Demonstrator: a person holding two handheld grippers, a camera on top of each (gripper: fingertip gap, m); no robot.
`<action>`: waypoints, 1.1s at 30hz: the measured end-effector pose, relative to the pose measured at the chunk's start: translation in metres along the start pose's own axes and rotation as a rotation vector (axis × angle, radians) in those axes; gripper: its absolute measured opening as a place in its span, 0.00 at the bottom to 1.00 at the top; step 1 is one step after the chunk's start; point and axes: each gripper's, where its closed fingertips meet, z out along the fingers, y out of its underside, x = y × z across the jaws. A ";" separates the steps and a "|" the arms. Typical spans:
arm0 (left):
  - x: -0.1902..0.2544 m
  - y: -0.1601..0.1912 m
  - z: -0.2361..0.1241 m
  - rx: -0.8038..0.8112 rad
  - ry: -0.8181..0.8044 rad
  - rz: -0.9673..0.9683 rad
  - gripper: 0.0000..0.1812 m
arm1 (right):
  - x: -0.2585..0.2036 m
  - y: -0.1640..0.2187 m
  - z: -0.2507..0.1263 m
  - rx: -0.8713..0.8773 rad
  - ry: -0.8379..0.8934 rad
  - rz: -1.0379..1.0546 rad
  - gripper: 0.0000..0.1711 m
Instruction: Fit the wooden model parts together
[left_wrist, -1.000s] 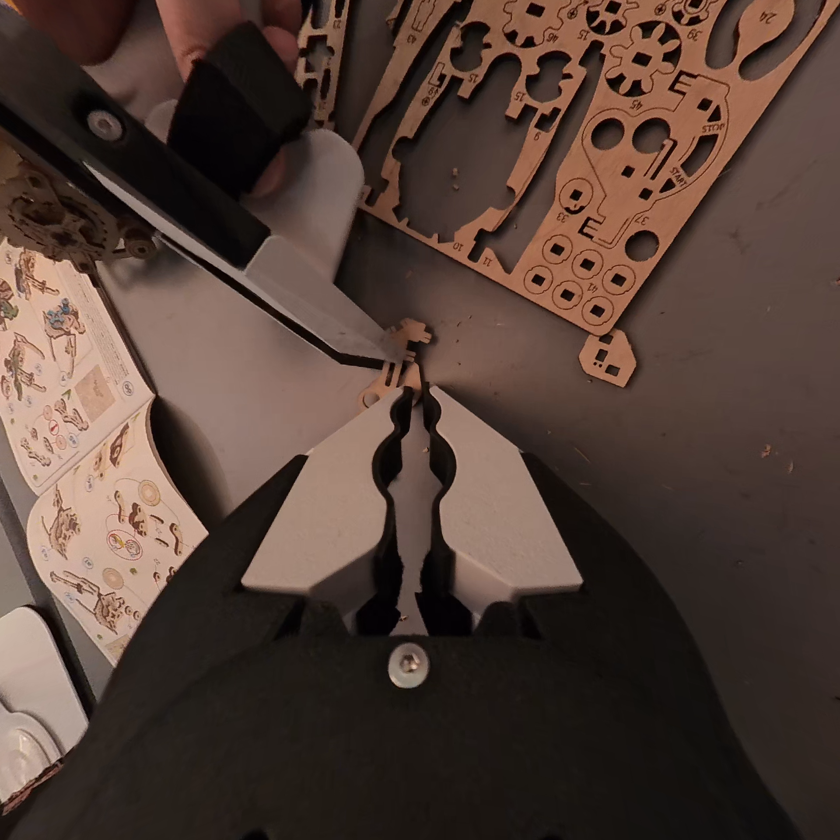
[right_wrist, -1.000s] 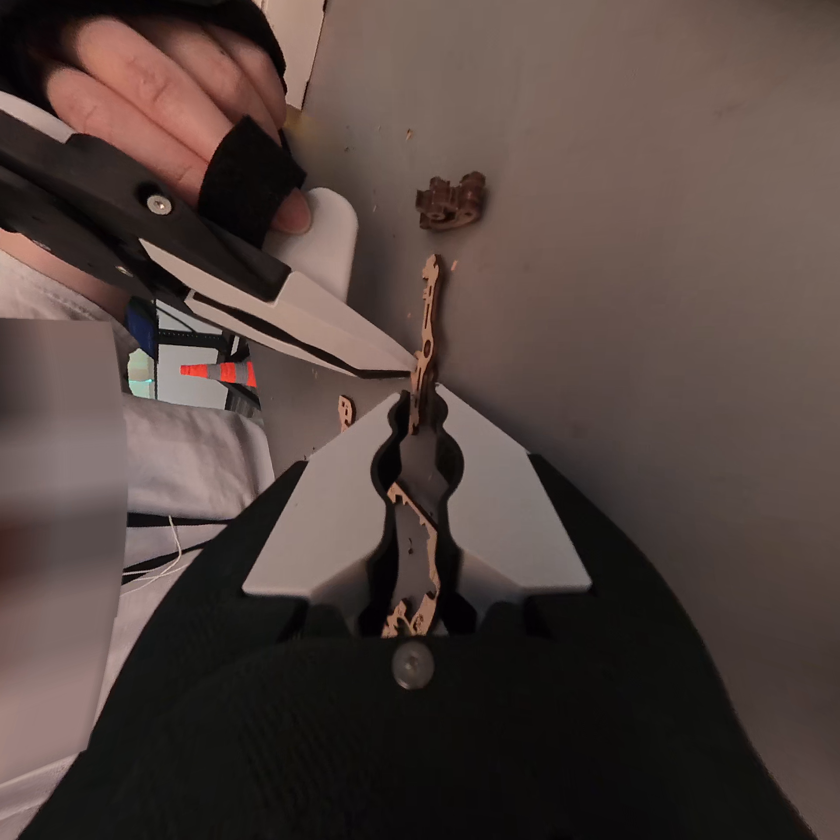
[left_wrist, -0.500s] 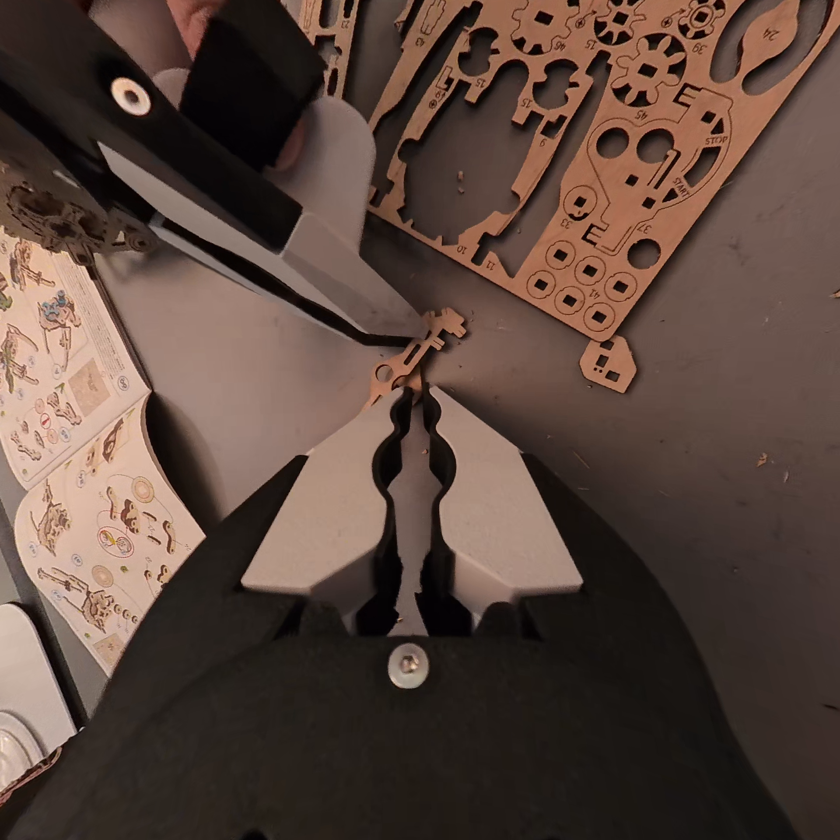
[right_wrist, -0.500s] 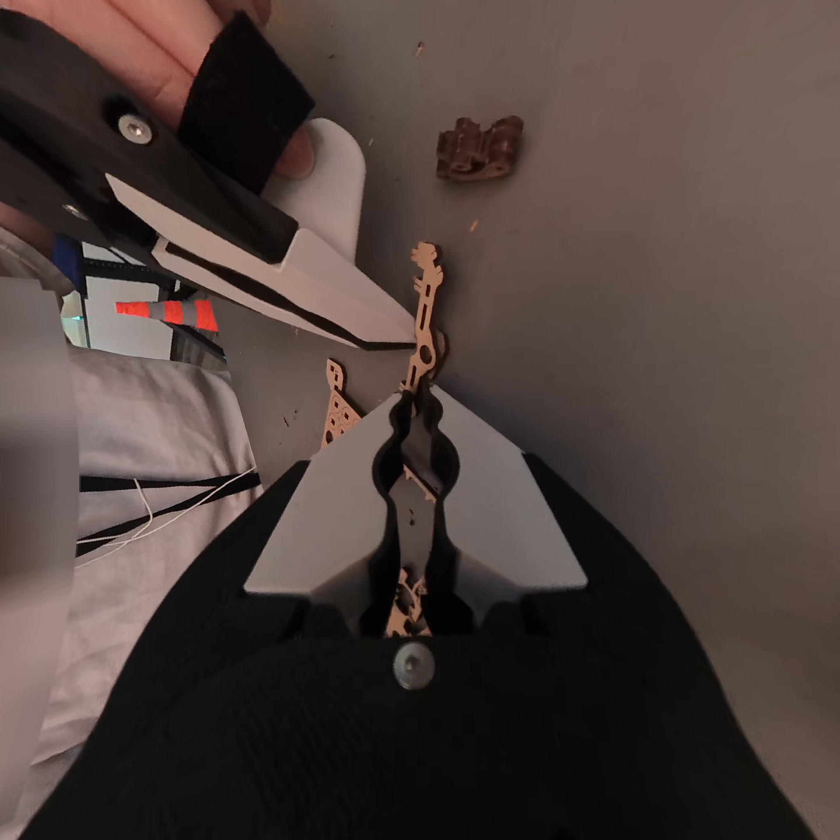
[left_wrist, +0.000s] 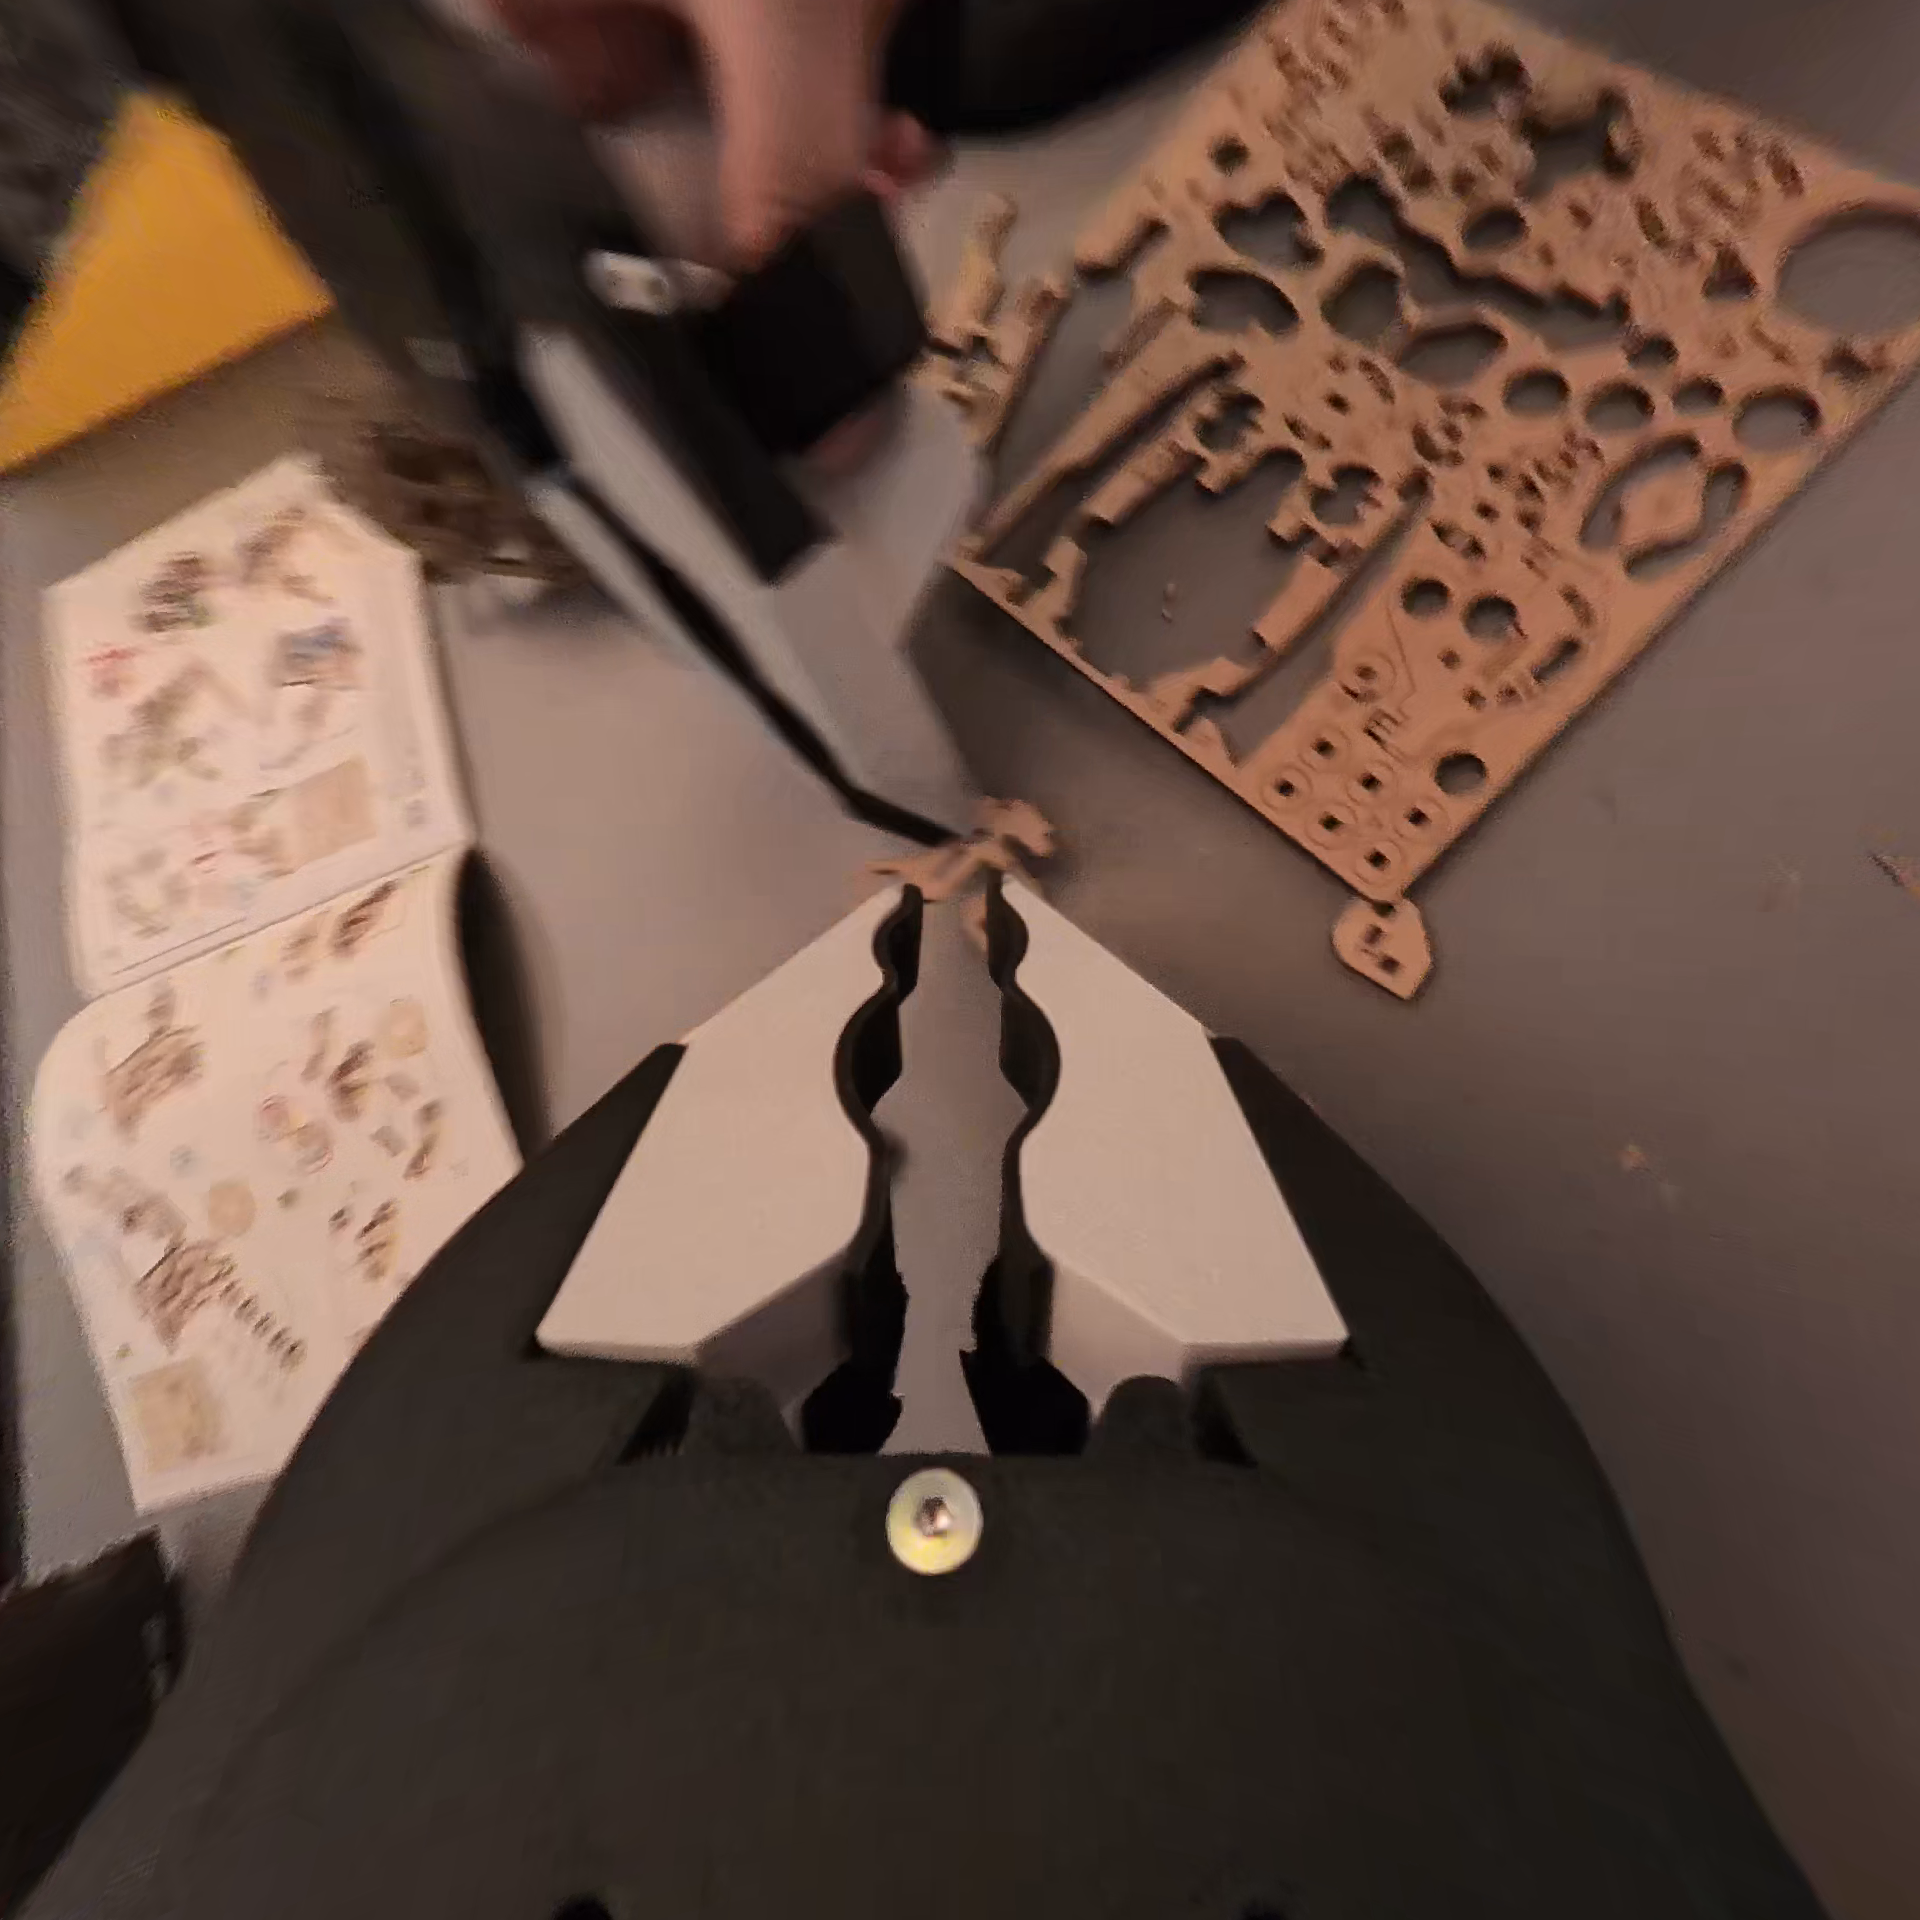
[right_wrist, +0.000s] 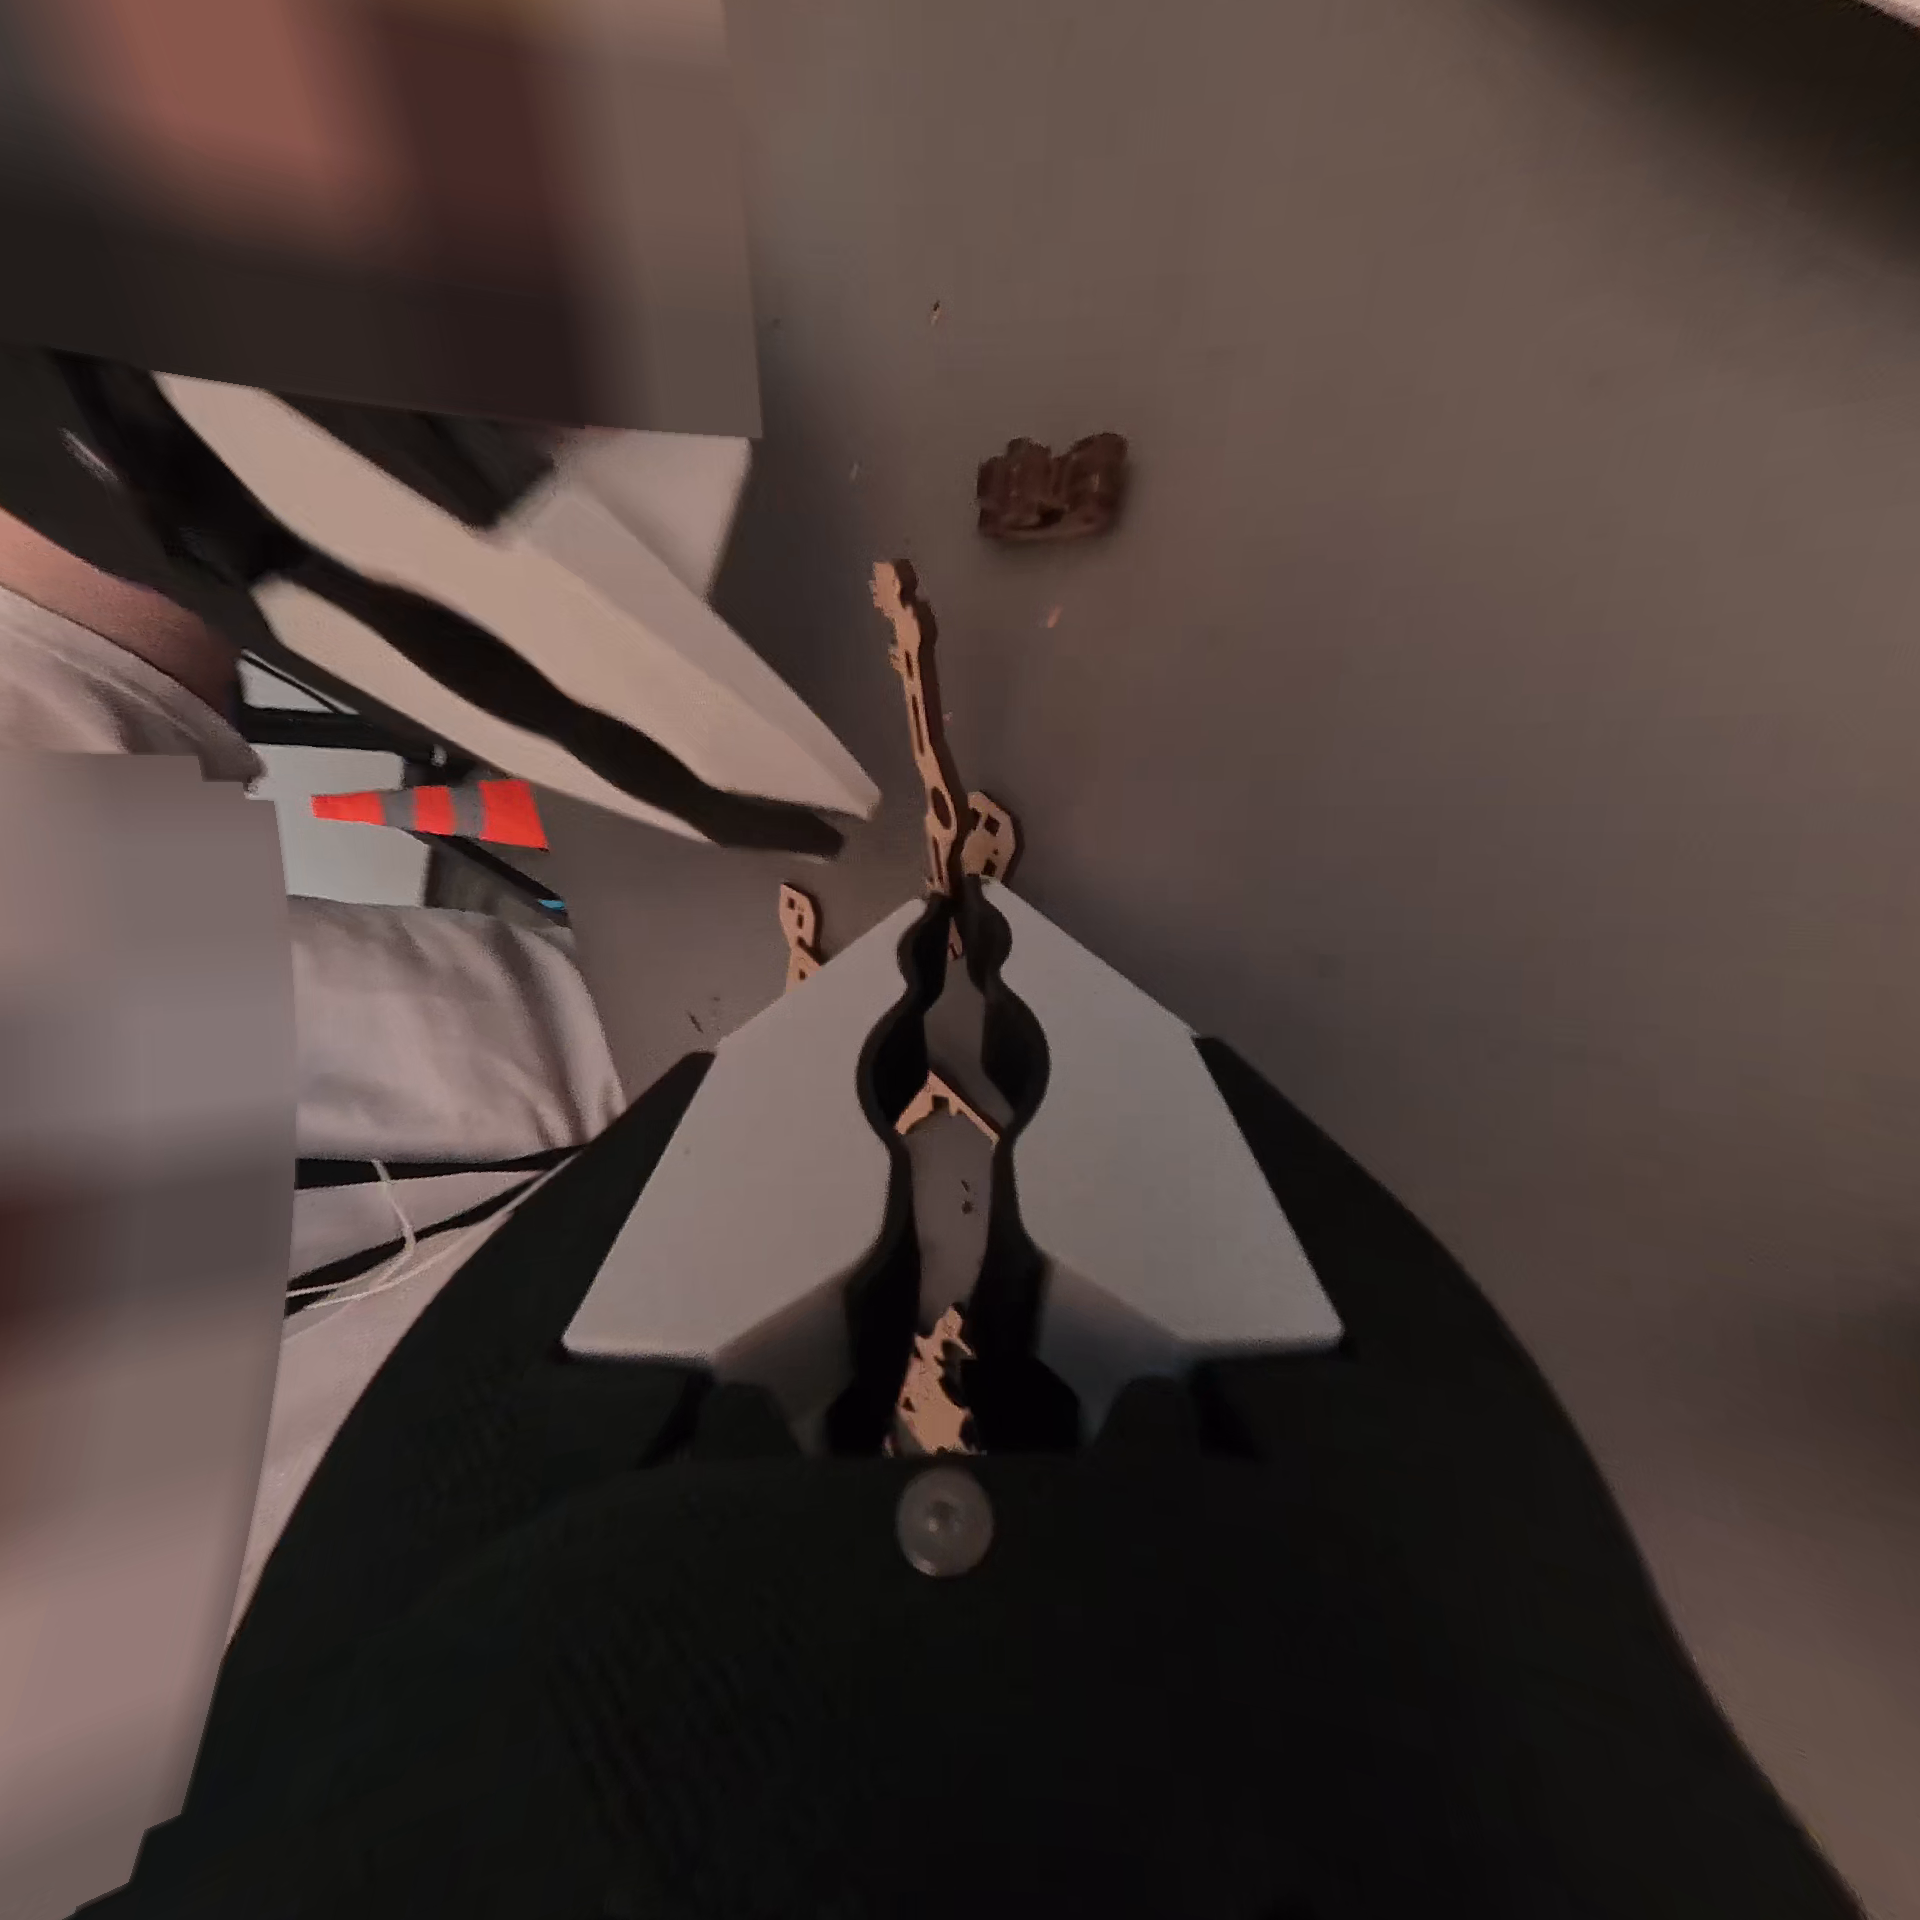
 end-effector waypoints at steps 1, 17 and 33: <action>-0.012 -0.005 -0.008 0.038 -0.045 -0.044 0.06 | 0.000 0.001 0.000 -0.005 0.023 -0.027 0.01; -0.012 -0.002 -0.015 0.136 0.348 -0.628 0.00 | -0.009 -0.005 -0.010 0.059 0.163 -0.224 0.01; -0.003 -0.014 -0.029 0.194 0.474 -0.677 0.00 | -0.035 -0.002 -0.011 0.132 -0.098 -0.299 0.01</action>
